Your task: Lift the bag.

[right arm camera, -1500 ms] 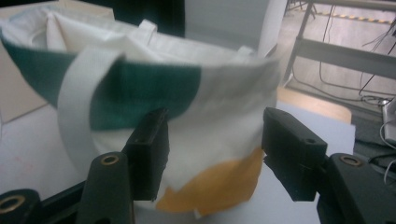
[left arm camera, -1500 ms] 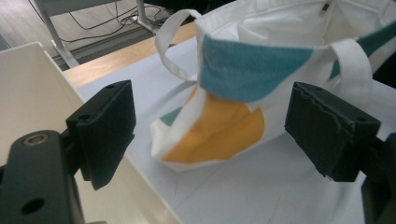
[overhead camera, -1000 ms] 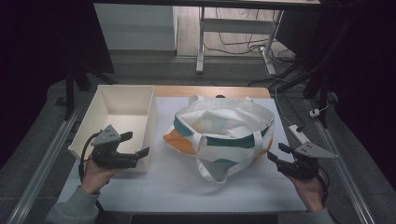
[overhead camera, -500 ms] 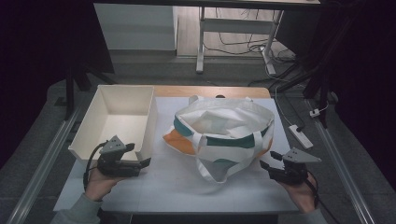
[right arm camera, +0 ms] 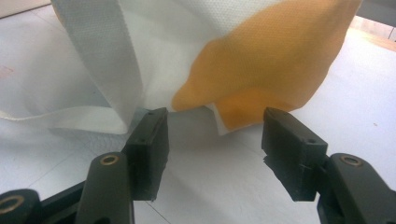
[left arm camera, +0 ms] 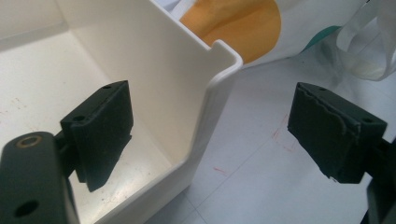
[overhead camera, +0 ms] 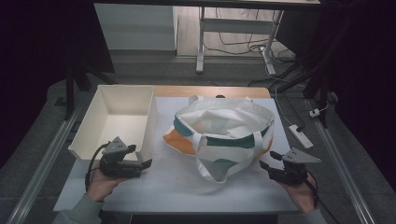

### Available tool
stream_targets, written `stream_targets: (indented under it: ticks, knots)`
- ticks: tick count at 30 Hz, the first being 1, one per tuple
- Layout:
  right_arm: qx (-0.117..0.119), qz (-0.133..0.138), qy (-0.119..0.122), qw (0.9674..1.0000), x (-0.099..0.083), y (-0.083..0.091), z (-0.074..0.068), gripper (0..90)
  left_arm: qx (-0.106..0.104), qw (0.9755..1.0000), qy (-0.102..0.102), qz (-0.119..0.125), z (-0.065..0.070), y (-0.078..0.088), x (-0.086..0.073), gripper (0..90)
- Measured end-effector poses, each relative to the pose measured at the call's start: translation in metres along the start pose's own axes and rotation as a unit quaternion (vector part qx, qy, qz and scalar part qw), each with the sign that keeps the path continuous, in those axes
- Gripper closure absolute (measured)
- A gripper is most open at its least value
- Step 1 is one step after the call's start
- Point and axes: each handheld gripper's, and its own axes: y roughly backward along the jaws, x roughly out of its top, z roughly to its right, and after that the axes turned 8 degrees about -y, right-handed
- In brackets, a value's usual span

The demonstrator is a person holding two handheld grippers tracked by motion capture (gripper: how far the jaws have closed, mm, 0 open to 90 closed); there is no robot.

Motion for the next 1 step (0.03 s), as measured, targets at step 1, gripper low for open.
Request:
stream_targets:
  ticks: [1]
  knots:
    - [0.000,0.000,0.000,1.0000,0.0000,-0.0001,-0.0002,41.3,0.000,1.0000,0.001,0.000,0.0000,-0.0002,0.0000,14.3]
